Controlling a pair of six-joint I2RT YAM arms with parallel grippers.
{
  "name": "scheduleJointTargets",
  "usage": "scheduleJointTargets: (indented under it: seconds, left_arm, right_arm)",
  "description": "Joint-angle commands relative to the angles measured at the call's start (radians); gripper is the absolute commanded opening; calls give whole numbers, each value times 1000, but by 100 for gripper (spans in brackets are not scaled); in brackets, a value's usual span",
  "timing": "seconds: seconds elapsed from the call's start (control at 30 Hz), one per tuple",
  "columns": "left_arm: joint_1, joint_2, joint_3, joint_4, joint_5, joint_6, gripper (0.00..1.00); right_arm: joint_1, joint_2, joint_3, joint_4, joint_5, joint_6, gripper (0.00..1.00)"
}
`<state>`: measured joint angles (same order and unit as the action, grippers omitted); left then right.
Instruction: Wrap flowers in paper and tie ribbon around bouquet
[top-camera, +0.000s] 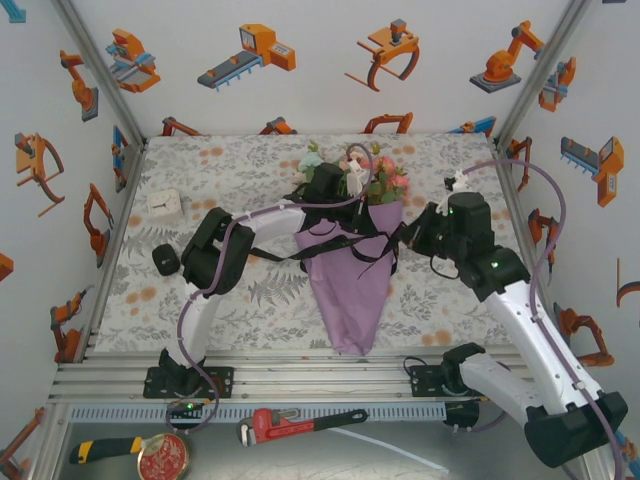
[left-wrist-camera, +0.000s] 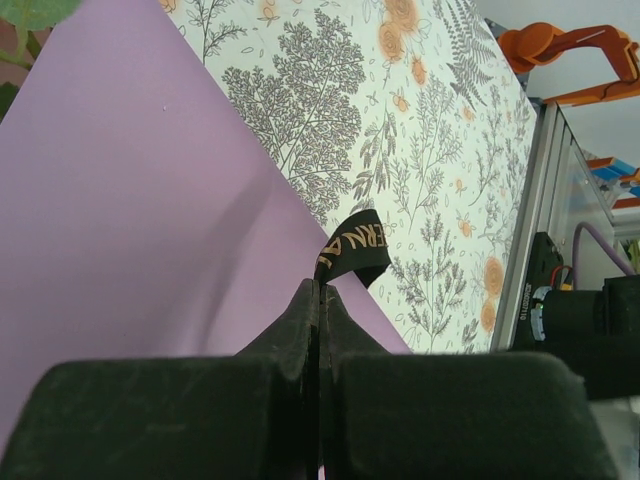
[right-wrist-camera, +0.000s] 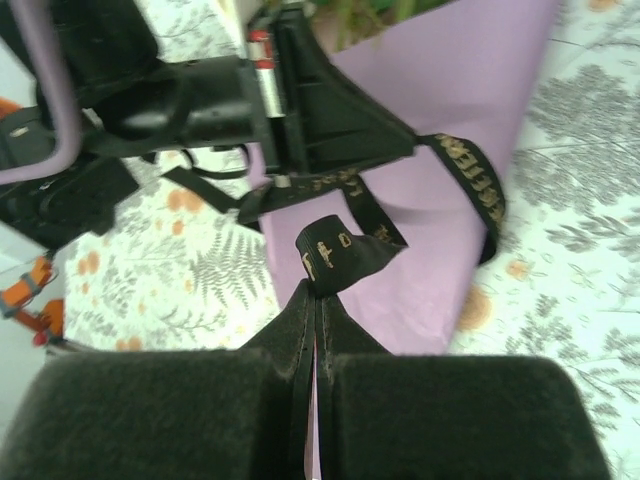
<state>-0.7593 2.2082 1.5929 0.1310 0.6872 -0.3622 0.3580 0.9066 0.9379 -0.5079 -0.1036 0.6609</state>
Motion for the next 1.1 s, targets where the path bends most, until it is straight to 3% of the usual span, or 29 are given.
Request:
scheduleJointTargets:
  seconds: [0.0,0.1,0.23,0.37,0.43,0.53,0.6,0.67,0.73,0.87,1.07]
  left_arm:
    - [6,-19,-16,-29,-7,37,6]
    - [7,-35,-15,-37,-23,54,19]
    - [9,-89,-31,-42,-49,76,32]
    - [19,-193,-82,-49,-121,88,39]
    - [31,-268,-122,-61,-189,70,40]
    - [55,-413,-224,-80,-377,-12,40]
    - [85,-508,-302,-112,-536,-133,41]
    - [139,-593,-374,-227,-696,-353,42]
    - [212,-652,-424,-403,-751,-610,39]
    - [328,-735,-584,-498,-679,-996,38]
    - [324,-731,-720,-472,-580,-1350,42]
  right_arm:
    - [-8,-43,-30,-104,222,16,0]
    - [-29,-36,-55,-91,386,91,0]
    - [-86,38,-61,7,320,113,0]
    - [-113,100,-26,14,289,106,0]
    - [-132,117,-14,7,276,101,0]
    - [-159,140,-4,6,242,100,0]
    - [-166,159,0,7,225,101,0]
    - [-169,183,9,8,209,104,0]
    - [-173,206,18,7,195,103,0]
    - [-177,244,41,6,172,97,0]
    - [-186,287,65,7,142,85,0]
